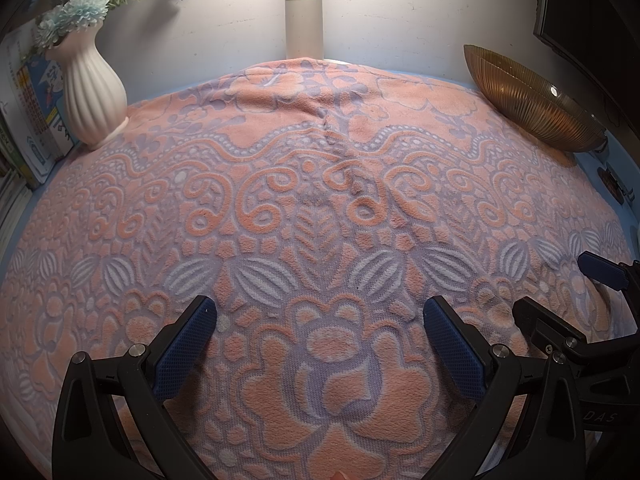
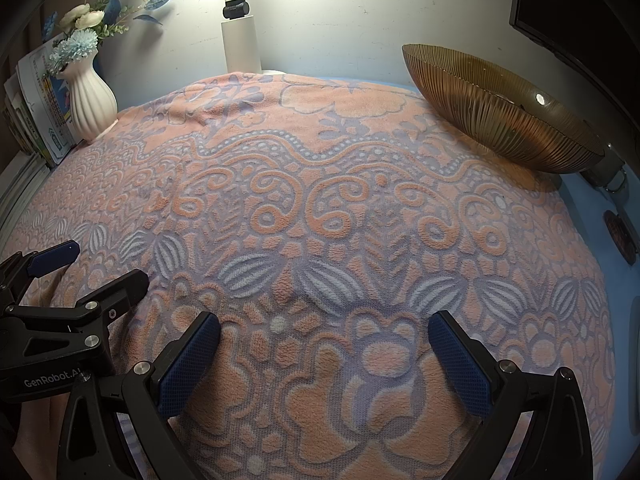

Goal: Organize rigid objects

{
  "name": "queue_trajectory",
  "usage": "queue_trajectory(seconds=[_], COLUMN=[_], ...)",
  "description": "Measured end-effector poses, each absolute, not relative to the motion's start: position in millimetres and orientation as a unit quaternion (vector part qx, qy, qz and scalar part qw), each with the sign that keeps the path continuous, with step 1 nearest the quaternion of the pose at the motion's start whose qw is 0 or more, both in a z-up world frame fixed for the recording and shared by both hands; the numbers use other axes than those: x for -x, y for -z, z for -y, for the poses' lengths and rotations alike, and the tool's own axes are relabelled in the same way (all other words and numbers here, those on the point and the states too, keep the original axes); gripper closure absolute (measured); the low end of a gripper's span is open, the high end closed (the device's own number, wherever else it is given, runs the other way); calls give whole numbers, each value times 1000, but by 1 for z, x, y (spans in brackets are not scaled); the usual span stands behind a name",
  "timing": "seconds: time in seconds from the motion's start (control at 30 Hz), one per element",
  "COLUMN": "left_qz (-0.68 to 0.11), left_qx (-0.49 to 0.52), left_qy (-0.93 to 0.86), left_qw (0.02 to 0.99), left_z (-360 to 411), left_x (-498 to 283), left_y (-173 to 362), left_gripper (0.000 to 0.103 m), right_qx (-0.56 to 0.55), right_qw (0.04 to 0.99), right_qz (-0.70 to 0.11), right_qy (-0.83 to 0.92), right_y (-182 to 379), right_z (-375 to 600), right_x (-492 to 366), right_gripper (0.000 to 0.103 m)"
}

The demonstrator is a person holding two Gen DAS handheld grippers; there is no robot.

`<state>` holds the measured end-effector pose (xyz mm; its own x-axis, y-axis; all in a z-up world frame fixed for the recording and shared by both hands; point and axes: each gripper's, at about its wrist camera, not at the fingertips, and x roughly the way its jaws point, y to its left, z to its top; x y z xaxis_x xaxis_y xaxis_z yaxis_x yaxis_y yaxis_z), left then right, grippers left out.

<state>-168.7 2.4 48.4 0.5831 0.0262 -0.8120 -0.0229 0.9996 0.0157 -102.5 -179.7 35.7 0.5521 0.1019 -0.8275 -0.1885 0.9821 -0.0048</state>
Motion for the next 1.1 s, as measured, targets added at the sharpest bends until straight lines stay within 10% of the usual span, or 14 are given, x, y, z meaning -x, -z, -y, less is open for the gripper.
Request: queue_trajectory(seconds=[1.1], left_qz=[-456], left_qx=[-2], left_qy=[-14], left_qw=[890], left_z=[-2], left_x=[166], left_y=[-50], left_gripper=[0], right_qx=[47], right_qw=[880], right_qz=[-466], right_qy=[-83], right_y=[-36], right_z=[180], right_x=[102], right_gripper=[0])
